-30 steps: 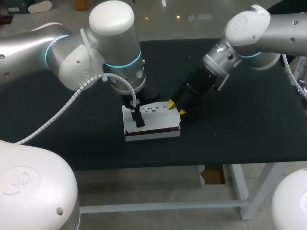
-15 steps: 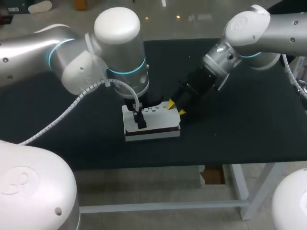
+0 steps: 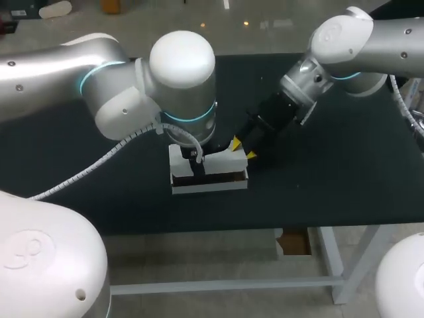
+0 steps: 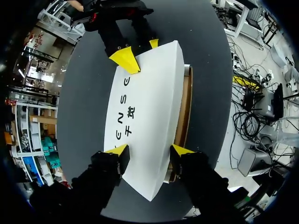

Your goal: Assemble the packaging by folding the flat box into shape, placing the metal phone stand inside, and closing the box properly

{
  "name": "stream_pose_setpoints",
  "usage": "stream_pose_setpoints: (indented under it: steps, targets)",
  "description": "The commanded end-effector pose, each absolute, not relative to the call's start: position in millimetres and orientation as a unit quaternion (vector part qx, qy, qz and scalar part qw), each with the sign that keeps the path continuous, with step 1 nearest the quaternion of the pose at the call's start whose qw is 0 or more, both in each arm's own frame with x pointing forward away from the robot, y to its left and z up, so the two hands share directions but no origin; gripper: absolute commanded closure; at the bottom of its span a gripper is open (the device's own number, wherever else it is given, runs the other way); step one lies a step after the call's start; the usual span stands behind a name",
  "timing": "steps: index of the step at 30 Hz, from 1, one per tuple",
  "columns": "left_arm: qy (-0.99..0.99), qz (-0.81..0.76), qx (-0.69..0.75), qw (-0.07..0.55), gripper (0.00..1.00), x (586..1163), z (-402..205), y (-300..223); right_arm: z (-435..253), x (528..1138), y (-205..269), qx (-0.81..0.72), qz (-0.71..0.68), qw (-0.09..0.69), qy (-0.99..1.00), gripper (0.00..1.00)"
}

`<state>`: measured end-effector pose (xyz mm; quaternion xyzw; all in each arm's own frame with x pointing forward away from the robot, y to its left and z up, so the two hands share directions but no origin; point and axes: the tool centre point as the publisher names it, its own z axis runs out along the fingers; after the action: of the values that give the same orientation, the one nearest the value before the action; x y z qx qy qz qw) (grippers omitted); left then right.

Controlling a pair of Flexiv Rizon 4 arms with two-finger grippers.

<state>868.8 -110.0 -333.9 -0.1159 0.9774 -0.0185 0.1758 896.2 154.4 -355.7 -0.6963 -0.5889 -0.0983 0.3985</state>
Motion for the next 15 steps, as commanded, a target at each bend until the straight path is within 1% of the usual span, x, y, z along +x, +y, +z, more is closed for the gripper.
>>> stream_pose_setpoints:
  steps: [1, 4, 6, 8, 15]
  targets:
    - [0.974, -0.007, -0.119, 0.192, 0.53, 866.9, -334.3, -114.5, -356.8, 895.4, 155.2, -0.696, -0.099, 0.399, -0.589, 0.58]
    - [0.973, -0.006, -0.119, 0.197, 0.57, 866.6, -335.3, -114.5, -356.8, 895.4, 155.2, -0.696, -0.099, 0.399, -0.589, 0.58]
    - [0.973, -0.007, -0.114, 0.202, 0.62, 866.2, -336.0, -114.4, -356.8, 895.4, 155.2, -0.696, -0.099, 0.399, -0.589, 0.58]
    - [0.972, -0.009, -0.111, 0.207, 0.63, 865.9, -336.7, -114.3, -356.8, 895.4, 155.2, -0.696, -0.099, 0.399, -0.589, 0.58]
    - [0.97, -0.011, -0.1, 0.222, 0.61, 863.1, -338.0, -114.1, -356.8, 895.4, 155.2, -0.696, -0.099, 0.399, -0.589, 0.58]
